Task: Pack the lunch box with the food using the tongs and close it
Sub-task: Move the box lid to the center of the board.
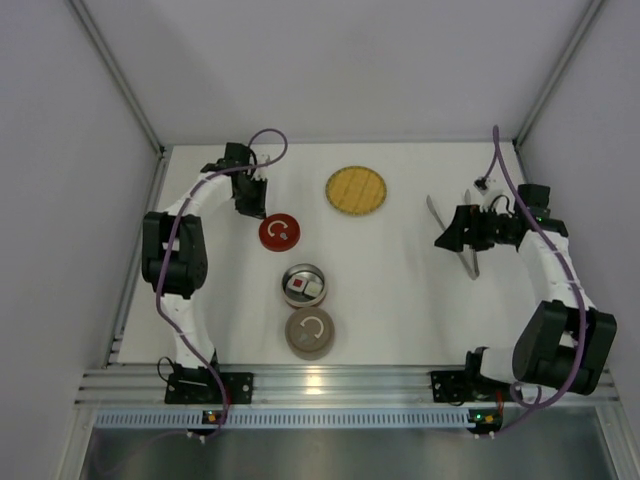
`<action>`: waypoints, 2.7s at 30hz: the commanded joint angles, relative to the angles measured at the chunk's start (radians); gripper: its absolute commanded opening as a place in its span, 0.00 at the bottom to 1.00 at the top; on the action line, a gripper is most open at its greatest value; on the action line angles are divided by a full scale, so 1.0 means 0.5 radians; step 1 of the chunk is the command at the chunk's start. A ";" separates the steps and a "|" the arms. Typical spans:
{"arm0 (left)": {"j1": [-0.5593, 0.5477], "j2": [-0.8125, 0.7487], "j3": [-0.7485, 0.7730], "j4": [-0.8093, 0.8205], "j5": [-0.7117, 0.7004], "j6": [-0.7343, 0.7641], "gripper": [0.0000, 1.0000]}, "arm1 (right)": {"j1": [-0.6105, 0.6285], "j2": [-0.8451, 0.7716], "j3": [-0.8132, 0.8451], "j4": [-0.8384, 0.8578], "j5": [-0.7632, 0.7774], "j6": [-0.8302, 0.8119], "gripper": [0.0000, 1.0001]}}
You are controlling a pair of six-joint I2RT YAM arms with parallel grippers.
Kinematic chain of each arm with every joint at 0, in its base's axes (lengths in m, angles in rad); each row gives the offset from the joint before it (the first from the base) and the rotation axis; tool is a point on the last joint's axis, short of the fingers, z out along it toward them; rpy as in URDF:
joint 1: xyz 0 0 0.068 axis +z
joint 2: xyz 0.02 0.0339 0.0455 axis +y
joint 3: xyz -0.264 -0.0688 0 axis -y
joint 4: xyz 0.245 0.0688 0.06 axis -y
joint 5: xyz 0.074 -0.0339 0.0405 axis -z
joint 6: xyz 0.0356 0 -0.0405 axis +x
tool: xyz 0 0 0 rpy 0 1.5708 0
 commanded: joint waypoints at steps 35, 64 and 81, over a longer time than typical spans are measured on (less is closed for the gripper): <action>-0.663 0.376 0.146 0.043 0.016 -0.231 0.06 | 0.570 0.220 0.300 0.279 0.184 0.025 0.64; -1.105 0.591 0.272 -0.101 0.363 -0.096 0.00 | 1.098 0.655 -0.047 0.957 0.264 0.243 0.53; -1.111 0.615 0.272 -0.098 0.406 -0.093 0.00 | 1.186 0.895 0.060 0.988 0.163 0.276 0.53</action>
